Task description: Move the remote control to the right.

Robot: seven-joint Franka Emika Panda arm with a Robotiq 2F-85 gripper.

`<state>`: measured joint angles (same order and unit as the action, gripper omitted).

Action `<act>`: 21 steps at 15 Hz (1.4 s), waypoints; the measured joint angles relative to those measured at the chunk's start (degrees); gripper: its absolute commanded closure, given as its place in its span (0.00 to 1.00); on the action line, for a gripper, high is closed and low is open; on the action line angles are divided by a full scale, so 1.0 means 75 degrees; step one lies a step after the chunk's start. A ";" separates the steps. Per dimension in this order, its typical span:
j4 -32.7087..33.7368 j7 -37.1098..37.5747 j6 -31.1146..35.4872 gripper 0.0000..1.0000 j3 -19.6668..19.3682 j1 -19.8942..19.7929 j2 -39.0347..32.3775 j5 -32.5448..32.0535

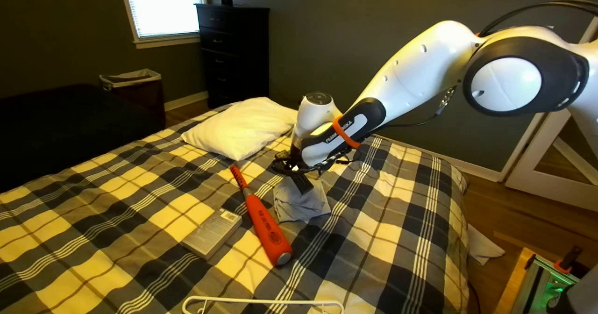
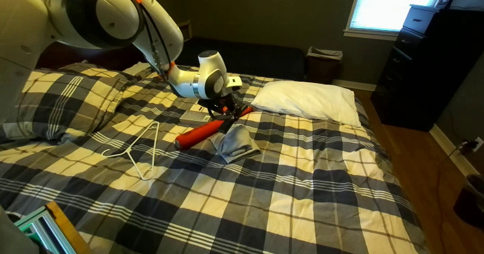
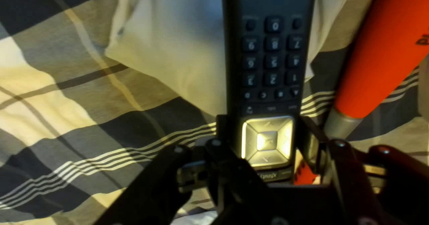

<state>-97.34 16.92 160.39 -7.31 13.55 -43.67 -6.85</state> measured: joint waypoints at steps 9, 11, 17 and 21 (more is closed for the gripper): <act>-0.1588 0.1346 -0.0228 0.72 -0.1168 -0.0721 0.1140 0.0584; -0.2057 0.1648 -0.0220 0.72 -0.1419 -0.0898 0.1371 0.0687; -0.2790 0.1895 0.0099 0.72 -0.1489 -0.1952 0.1385 0.1849; -0.2695 0.1703 0.0315 0.72 -0.1282 -0.3168 0.0921 0.2939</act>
<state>-117.55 29.68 162.75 -16.93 -10.21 -36.76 15.19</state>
